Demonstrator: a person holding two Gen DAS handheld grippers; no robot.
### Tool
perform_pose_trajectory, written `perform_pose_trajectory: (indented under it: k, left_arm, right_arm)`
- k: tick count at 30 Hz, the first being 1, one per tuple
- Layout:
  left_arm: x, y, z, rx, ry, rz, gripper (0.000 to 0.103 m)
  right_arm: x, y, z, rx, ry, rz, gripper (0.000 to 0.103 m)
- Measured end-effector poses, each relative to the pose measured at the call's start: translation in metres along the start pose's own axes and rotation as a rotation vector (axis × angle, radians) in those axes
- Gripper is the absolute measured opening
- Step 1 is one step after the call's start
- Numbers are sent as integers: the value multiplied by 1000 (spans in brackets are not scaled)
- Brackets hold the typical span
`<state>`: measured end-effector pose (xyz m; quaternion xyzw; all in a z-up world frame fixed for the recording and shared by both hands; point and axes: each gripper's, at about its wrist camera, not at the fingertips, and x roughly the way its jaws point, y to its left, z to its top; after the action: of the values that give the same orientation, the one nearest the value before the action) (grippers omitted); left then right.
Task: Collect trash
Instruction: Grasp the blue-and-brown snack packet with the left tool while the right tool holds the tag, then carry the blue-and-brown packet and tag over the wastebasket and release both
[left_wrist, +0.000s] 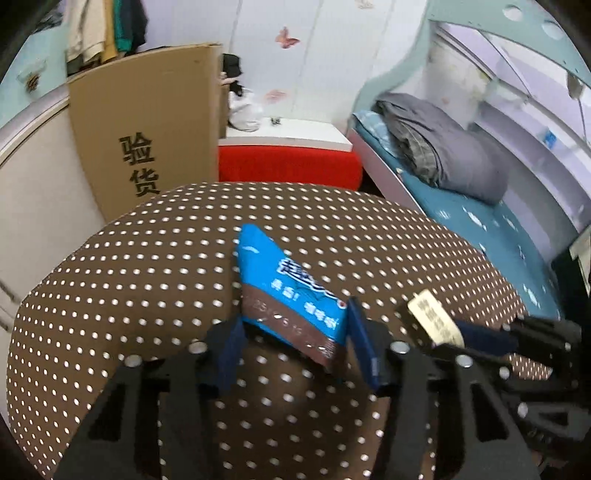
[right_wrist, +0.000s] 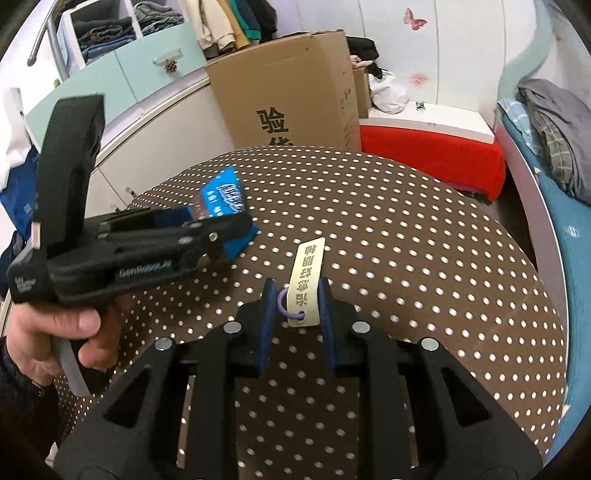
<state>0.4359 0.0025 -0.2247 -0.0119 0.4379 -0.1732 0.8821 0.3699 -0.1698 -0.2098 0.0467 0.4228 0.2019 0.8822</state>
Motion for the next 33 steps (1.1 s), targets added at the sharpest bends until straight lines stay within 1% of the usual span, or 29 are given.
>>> perform_pose_trajectory:
  k: [1,2,6,8,12,18,23,26,33]
  left_arm:
    - [0,-6,-2,8,6,-17,28]
    - [0,-7,-2,11,14,-29,18]
    - [1,-17,-4,-2,27,-69,16]
    - [-1,-23,-6,-5,19,-72,16]
    - [-13,-40,-12,20,-2,-67,16]
    - [-45,-83,-15,88,-52,-80,16]
    - [-70,-135,-17,177,-90,-105,16]
    - [-81,-169,-19,229,-104,-135,16]
    - [-87,-251,-22,343,-103,-195,16]
  right_arm:
    - [-2,-3,-1,7,-2,-2,23]
    - [-4,-5,-2,10,-3,-4,23]
    - [-14,-13,-7,28,-14,-10,23]
    - [-22,-19,-9,40,-26,-14,23]
    - [-40,-30,-11,60,-52,-28,23]
    - [-79,-45,-16,77,-112,-56,23]
    - [-122,-63,-23,96,-176,-86,23]
    - [-152,-80,-31,116,-218,-112,23]
    - [-215,-134,-53,203,-303,-178,23]
